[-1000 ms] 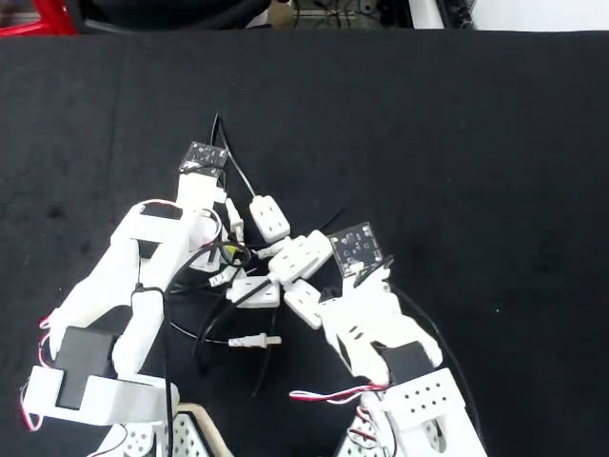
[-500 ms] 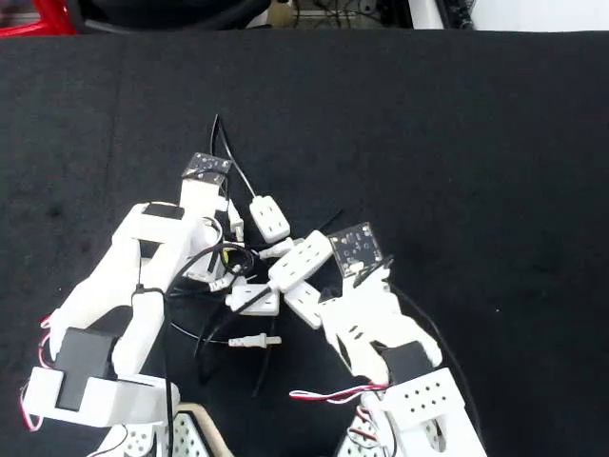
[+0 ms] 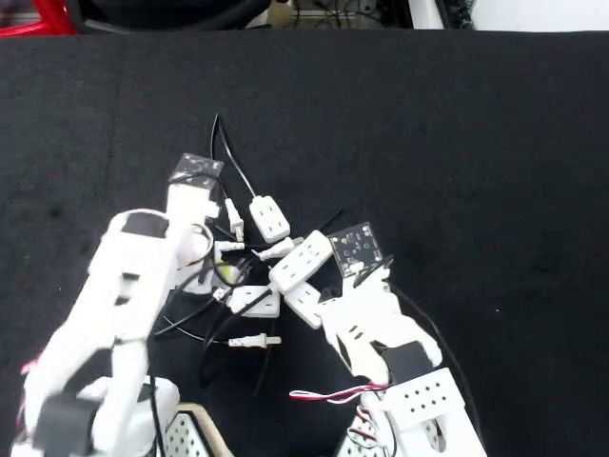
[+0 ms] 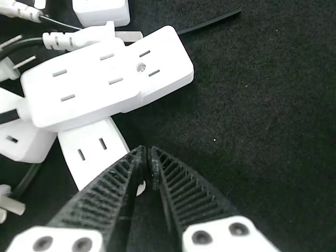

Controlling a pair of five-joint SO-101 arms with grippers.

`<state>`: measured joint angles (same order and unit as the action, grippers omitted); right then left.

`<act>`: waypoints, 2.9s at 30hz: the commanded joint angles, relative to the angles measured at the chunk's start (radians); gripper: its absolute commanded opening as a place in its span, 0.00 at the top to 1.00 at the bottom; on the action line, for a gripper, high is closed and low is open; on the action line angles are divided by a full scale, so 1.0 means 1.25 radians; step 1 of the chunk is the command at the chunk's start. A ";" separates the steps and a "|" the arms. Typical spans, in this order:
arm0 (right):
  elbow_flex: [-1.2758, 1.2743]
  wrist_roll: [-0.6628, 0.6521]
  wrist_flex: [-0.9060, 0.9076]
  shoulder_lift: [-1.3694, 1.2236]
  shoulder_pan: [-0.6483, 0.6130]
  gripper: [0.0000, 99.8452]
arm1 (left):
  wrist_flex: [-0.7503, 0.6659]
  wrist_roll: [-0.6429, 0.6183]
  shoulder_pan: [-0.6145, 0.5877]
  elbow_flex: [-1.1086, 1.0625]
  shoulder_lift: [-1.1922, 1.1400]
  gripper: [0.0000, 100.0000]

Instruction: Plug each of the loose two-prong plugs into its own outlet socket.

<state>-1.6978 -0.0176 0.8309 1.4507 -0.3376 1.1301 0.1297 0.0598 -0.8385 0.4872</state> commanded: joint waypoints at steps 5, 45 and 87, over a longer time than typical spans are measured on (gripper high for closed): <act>0.006 -0.006 -0.006 0.003 -0.014 0.98 | 0.109 -0.002 -0.075 -0.025 0.309 0.72; 0.066 -0.501 0.055 -0.002 0.341 0.97 | -0.238 -0.593 0.191 0.444 -0.474 0.72; 0.268 -0.455 0.201 -0.006 0.270 0.98 | 0.153 -0.361 -0.256 0.417 -0.014 0.95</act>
<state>-1.5489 -0.6421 0.9812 1.4461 0.0721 1.3050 -0.3751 -0.1258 -0.2401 0.3859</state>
